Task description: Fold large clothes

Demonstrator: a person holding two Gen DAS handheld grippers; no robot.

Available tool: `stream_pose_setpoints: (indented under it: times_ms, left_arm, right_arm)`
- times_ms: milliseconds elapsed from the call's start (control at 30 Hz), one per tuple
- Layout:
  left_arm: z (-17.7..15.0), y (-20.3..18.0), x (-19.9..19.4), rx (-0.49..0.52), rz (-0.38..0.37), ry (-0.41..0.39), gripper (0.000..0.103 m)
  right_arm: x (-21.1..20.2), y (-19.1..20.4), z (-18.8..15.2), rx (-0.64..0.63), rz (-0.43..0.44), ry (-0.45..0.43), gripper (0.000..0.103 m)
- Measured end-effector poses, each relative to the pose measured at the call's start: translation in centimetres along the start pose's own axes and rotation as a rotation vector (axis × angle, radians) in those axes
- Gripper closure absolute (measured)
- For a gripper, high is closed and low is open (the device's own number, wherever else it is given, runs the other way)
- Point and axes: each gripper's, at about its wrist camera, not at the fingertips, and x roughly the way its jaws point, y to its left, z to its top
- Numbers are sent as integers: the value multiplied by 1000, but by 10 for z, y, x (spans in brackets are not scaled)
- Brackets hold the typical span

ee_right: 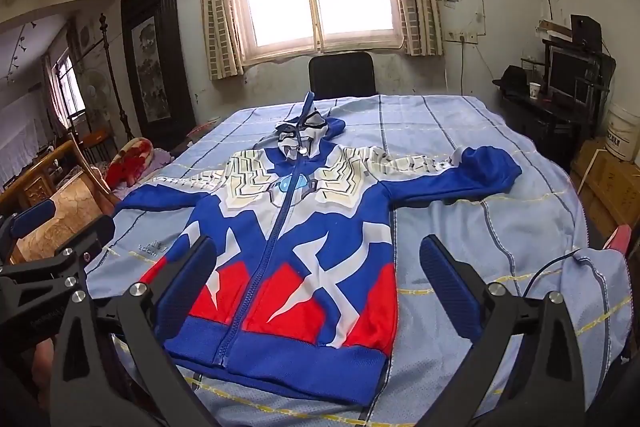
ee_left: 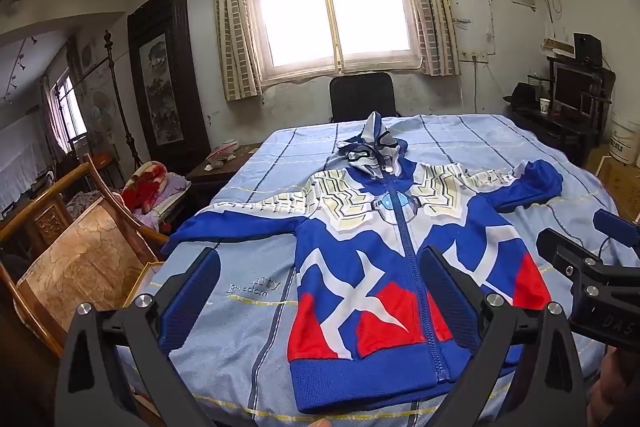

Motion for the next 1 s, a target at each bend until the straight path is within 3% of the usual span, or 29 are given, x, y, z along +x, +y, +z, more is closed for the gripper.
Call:
stream_pose_setpoints:
  times_ms: [1000]
  left_arm:
    - [-2,3,1,-10,-4,0,3]
  right_arm:
    - [-8,11,-1,-10,5,-18,4]
